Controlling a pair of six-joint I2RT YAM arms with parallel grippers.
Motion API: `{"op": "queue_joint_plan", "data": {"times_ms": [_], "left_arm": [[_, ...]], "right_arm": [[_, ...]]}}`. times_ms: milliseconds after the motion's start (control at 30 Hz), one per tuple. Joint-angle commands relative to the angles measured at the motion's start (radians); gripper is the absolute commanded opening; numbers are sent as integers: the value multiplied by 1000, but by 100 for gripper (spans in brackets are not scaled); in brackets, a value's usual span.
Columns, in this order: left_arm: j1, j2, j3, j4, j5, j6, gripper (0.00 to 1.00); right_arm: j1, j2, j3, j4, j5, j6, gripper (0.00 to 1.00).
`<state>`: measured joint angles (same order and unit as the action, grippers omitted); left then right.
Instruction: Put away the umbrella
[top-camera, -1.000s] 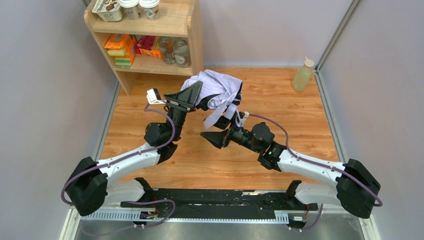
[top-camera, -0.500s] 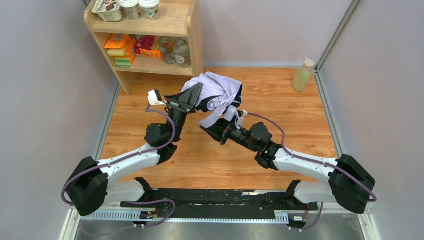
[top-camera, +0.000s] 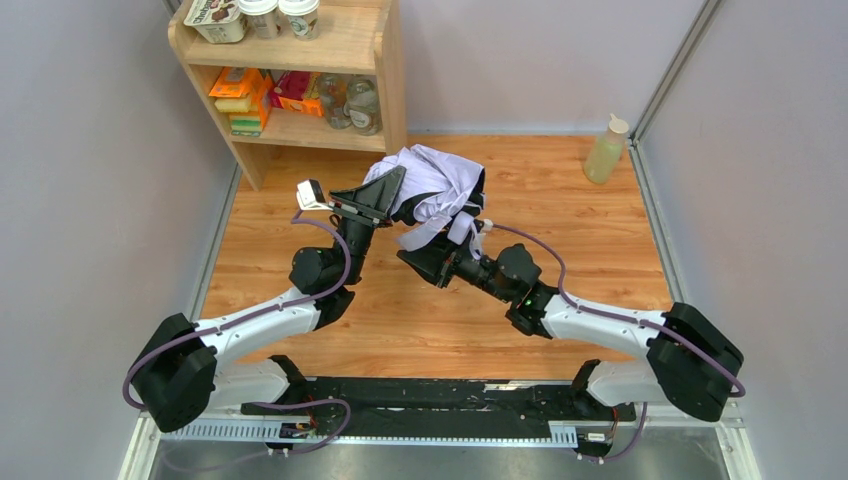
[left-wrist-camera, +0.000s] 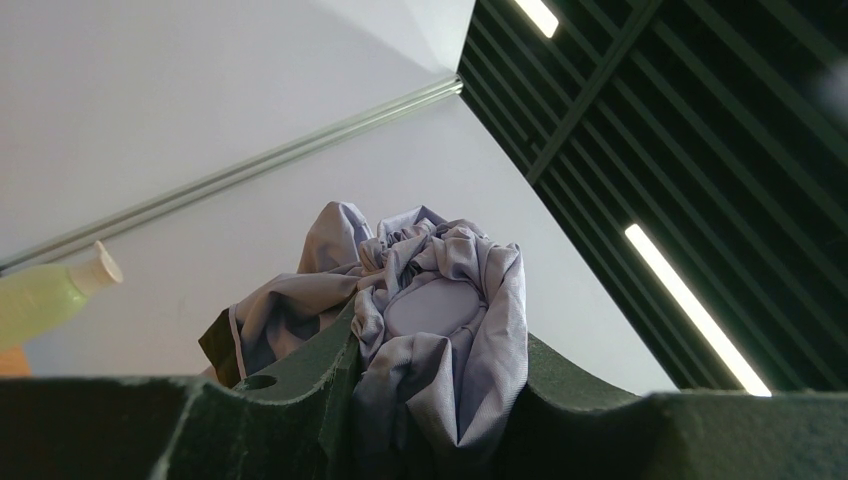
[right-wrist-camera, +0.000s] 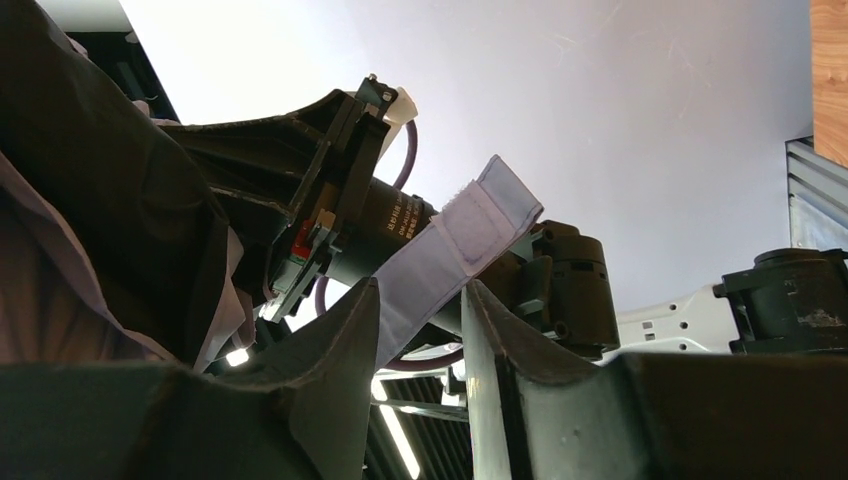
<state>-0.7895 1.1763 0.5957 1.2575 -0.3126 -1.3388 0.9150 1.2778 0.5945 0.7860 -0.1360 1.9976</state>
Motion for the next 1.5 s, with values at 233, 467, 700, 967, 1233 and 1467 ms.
{"op": "queue_joint_plan", "data": {"times_ms": [233,467,700,967,1233,1467], "left_arm": [[-2,-26,9,210,23,-43,0],[-5,-26,-2,209,24,-52,0],[-7,-32,-7,209,27,-48,0],[-11,-33,-11,209,29,-51,0],[-11,-32,-37,206,43,-164,0],[-47,-87,-105,58,96,-316,0]], "right_arm": [[-18,34,45,88,-7,379,40],[-27,49,50,118,0,375,44],[-41,57,53,122,-2,388,38],[-59,63,76,120,-16,375,7],[-148,81,45,182,-62,218,0],[-309,38,-39,185,-77,-211,0]]}}
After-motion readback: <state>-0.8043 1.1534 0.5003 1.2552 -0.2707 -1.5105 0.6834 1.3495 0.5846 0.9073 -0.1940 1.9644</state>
